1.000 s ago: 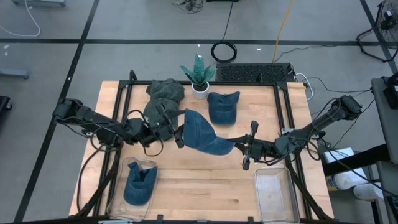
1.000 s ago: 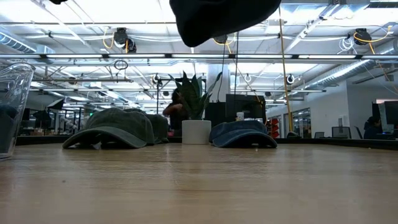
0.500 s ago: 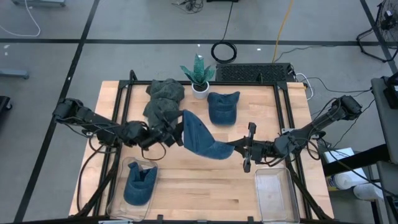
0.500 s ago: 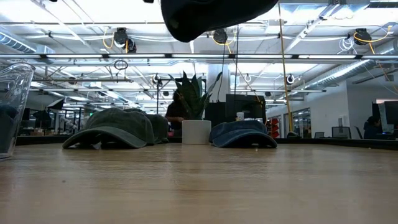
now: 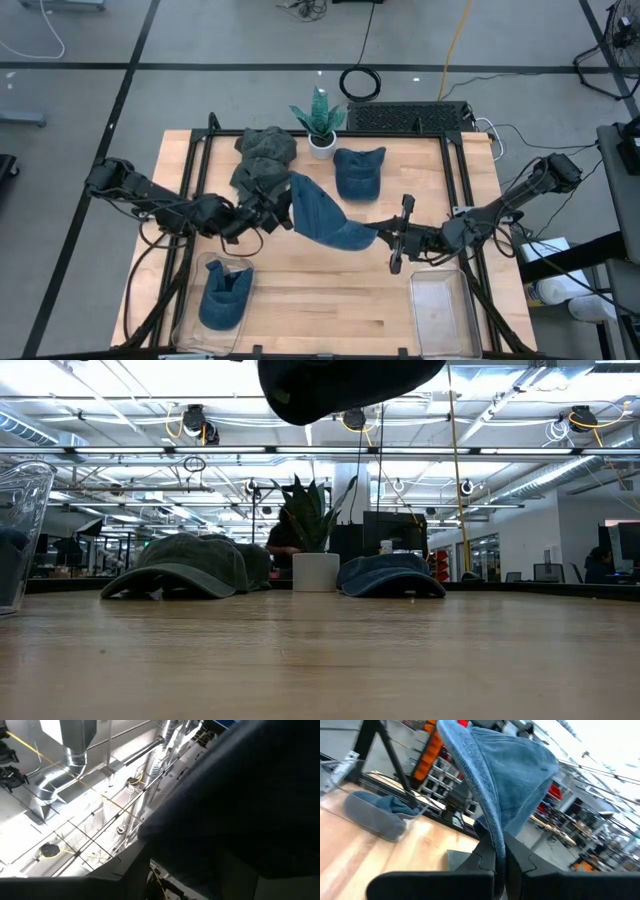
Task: Pick & Place hat
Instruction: Put the bottom blue cap into the left transparent bin
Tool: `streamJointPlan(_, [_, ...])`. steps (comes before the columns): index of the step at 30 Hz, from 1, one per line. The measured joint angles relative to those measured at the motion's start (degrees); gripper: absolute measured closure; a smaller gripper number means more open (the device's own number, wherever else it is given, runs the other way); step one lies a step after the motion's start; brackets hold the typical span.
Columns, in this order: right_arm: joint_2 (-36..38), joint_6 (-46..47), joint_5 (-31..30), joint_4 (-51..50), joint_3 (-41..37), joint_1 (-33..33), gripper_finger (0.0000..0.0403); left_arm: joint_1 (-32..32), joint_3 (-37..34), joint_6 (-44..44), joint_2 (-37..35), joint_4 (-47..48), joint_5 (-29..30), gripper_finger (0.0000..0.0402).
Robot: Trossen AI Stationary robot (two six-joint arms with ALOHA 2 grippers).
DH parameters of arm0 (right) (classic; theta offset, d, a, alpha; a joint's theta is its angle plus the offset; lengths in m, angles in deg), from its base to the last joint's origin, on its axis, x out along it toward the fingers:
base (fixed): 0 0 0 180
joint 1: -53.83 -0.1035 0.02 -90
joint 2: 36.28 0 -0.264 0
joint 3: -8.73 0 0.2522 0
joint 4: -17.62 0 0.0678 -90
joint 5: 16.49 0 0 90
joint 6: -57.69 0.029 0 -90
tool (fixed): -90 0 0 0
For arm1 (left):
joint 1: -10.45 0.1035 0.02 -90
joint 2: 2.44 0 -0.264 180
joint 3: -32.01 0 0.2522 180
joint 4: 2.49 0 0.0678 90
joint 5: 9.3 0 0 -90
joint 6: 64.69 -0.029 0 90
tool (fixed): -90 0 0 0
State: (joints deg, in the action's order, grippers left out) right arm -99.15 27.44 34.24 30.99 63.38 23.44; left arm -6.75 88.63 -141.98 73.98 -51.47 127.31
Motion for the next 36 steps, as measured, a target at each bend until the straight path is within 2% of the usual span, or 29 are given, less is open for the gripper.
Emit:
streamJointPlan(8, [0.0,-0.2,4.9,-0.8,-0.1,0.0,0.0403,-0.5,0.0,-0.2,-0.1,-4.4,0.9,0.0197])
streamJointPlan(14, [0.0,-0.7,5.1,-0.9,-0.1,0.0,0.0403,-0.4,0.0,6.3,-0.1,-4.0,-0.1,0.0197])
streamJointPlan(20, [-0.1,-1.0,6.7,-1.1,-0.1,0.0,0.0403,-0.4,0.0,19.8,-0.1,3.7,0.1,0.0197])
streamJointPlan(25, [-0.1,-1.6,9.7,-1.1,-0.1,-0.1,0.0403,-0.4,0.0,29.3,-0.1,14.0,-0.5,0.0197])
streamJointPlan(31, [-0.1,-2.0,9.7,-1.0,-0.1,-0.1,0.0403,-0.6,0.0,40.4,-0.1,18.7,-2.1,0.0197])
streamJointPlan(36, [-0.1,-2.0,9.7,-1.0,-0.1,-0.1,0.0403,-0.6,0.0,45.3,-0.9,25.5,-6.7,0.0197])
